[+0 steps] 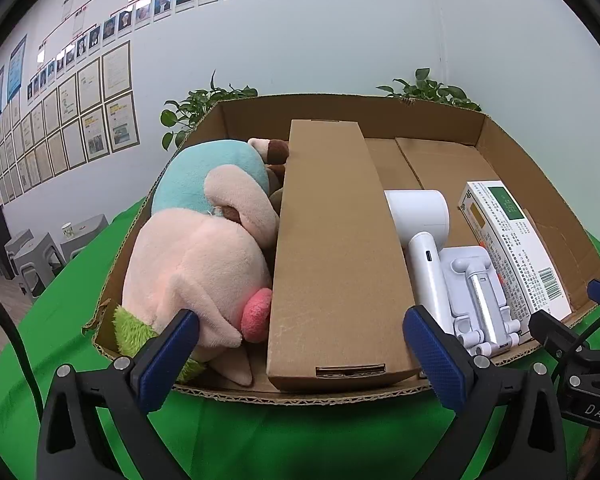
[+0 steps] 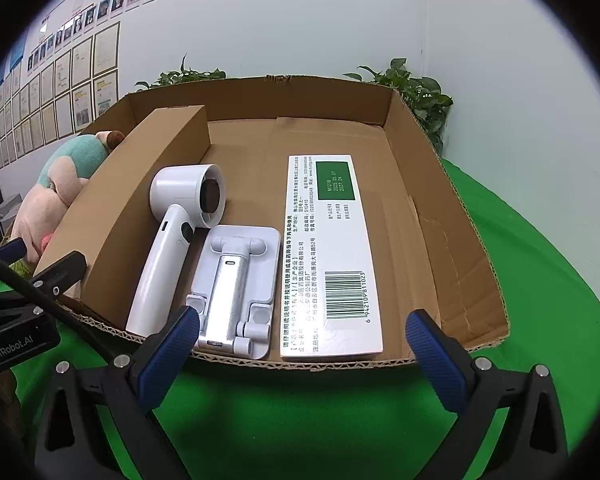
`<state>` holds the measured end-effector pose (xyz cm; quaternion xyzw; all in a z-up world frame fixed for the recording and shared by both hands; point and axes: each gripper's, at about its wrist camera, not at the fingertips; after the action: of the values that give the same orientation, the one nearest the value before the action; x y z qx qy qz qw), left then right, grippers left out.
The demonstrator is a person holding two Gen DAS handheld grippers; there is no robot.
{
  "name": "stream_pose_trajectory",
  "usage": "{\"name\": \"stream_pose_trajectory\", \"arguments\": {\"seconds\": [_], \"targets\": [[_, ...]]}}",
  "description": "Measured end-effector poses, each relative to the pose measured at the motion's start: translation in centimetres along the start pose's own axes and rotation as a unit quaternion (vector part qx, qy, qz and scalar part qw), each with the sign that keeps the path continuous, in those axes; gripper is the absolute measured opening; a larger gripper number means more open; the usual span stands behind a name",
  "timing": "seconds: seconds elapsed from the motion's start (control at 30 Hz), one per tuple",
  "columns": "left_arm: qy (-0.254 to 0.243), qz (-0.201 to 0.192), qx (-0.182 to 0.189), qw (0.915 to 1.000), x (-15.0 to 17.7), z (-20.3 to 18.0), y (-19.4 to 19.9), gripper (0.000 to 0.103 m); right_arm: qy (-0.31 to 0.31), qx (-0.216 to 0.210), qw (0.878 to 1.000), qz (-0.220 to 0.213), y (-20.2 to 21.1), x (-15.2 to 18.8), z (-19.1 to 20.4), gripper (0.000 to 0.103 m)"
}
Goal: Organize objects
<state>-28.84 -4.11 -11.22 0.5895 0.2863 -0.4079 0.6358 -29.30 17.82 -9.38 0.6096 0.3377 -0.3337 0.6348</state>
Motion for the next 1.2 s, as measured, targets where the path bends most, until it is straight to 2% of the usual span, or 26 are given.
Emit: {"name": "stream_pose_trajectory", "arguments": {"seconds": [1.2], "targets": [[0.001,-0.001,0.0,1.0,-0.02,-0.21,-0.26,0.103,0.0,0.0,1.0,0.0,0.03,0.0,-0.03,0.102]]}}
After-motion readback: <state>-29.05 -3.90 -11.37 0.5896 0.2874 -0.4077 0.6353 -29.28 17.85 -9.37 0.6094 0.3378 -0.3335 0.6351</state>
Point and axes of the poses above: each gripper's, at about its wrist camera, not at the fingertips, and y roughly against the way its jaws point, z to its left, x to its underside, and after that the axes turned 6 degrees about -y, right-handed
